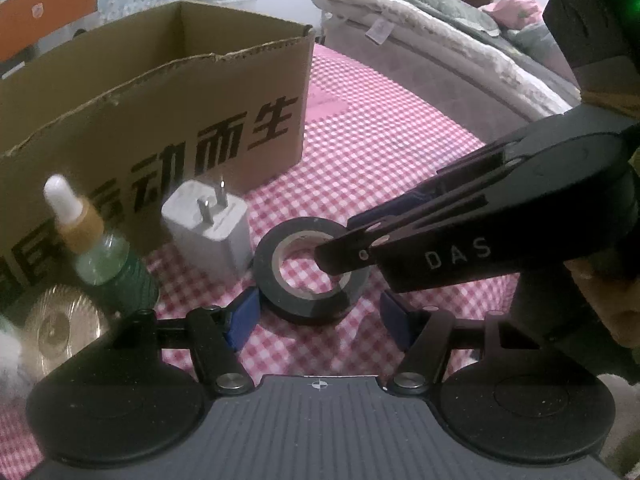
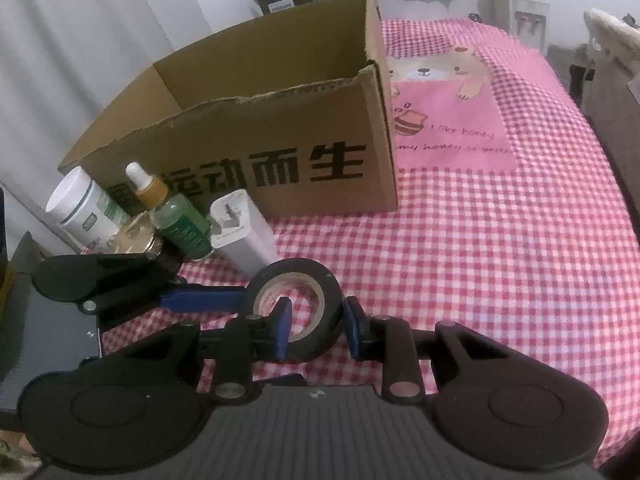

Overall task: Organize rigid objects
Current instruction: 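Close the right gripper on the rim of the black tape roll, then carry the tape roll into the box and open the right gripper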

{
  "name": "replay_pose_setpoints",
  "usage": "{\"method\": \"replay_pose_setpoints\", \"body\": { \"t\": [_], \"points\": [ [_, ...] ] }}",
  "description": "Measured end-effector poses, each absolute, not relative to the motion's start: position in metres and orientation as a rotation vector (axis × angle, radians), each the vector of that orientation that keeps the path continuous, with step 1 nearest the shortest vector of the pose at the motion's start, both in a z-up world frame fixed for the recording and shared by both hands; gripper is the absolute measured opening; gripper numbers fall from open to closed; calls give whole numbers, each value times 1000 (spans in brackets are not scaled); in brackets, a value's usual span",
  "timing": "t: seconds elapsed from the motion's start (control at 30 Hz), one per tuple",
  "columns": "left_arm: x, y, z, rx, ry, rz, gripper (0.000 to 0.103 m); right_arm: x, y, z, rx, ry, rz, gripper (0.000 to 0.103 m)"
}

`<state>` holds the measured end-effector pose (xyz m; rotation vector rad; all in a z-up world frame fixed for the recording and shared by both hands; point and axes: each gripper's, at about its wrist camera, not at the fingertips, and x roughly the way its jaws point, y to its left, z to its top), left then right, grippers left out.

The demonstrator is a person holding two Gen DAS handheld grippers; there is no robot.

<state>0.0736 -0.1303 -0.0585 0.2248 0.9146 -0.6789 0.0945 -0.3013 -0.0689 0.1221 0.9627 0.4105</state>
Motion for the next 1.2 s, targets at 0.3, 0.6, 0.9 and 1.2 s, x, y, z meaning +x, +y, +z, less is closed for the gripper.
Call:
{"method": "replay_pose_setpoints", "body": {
  "t": [0.3, 0.6, 0.9, 1.2],
  "points": [
    [55, -124, -55, 236, 926, -685, 66, 85, -292, -67, 121, 990, 431, 30],
    [52, -124, -55, 279, 894, -670, 68, 81, -290, -64, 109, 982, 438, 30],
    [61, -128, -60, 284, 896, -667, 68, 86, -290, -67, 87, 997, 446, 30],
    [63, -135, -62, 309, 876, -651, 66, 88, -289, -71, 76, 982, 464, 30]
  ]
}}
